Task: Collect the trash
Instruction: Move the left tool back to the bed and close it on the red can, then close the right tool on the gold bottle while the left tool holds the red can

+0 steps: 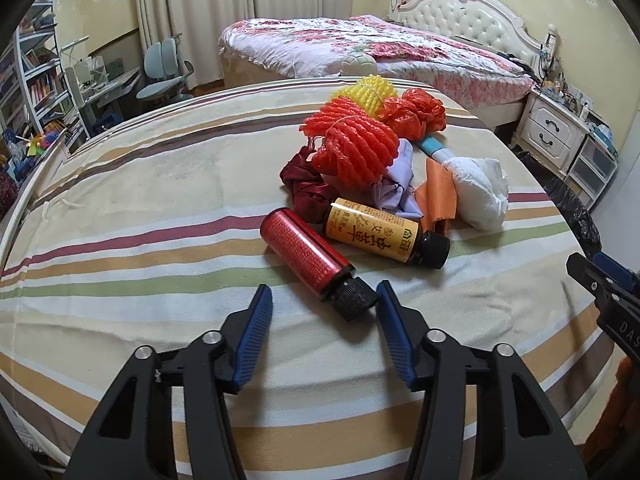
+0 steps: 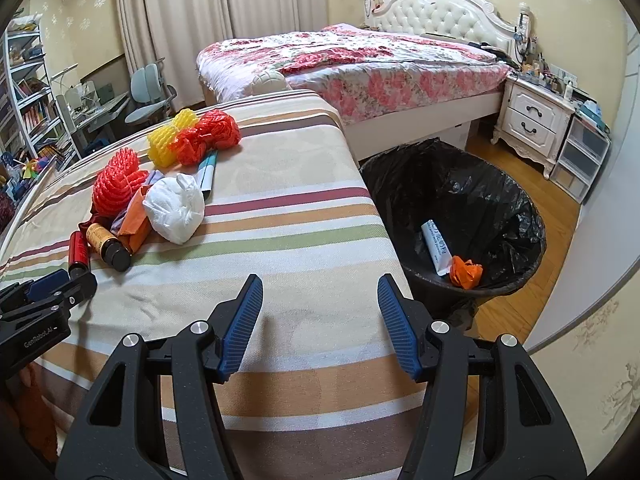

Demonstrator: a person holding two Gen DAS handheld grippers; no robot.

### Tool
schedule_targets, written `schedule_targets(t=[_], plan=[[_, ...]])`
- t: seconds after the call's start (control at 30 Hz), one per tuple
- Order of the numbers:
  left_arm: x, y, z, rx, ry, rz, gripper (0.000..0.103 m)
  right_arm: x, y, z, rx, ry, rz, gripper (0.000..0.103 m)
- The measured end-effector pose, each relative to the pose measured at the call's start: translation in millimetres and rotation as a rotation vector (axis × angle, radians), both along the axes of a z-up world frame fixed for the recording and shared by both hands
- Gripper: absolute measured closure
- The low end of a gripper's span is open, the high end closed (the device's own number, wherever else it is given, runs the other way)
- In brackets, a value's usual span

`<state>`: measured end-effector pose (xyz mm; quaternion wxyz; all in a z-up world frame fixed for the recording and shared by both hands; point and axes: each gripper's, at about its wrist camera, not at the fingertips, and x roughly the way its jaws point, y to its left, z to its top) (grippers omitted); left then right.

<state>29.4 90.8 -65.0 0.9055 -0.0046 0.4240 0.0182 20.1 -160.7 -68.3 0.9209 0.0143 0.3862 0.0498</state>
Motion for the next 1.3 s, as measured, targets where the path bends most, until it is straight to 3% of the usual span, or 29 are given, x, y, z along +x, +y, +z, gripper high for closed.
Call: schedule_targets(t=[0.2, 0.37, 0.5, 0.67, 0.83, 1.3], plan=[[-3.4, 12.6, 1.2, -0.010, -0.008, -0.003, 0.066, -0.1, 3.7, -0.7, -0.004, 0.003, 0.011, 0.045], [-1.7, 19.7, 4.3, -0.033, -0.001, 0.028, 0.066, -0.2, 8.3, -1.4, -0.009, 0.005, 0.022, 0.045], [5.3, 20.3, 5.7, -0.040, -0.006, 0.038, 0.057, -0.6, 13.0, -1.1, -0.013, 0.005, 0.032, 0.045], [14.3, 24.1, 3.7, -0.053, 0.009, 0.052, 0.057, -0.8, 20.7, 1.9, -0.020, 0.001, 0.052, 0.045], [12.9, 26.0, 2.5, -0.020, 0.002, 0.046, 0.078, -1.0, 32.5, 7.5, -0.022, -0.008, 0.083, 0.045], [-1.0, 58.6, 3.9, -0.033, -0.005, 0.080, 0.078, 0.7, 102.8, 20.7, -0.045, -0.030, 0.269, 0.045]])
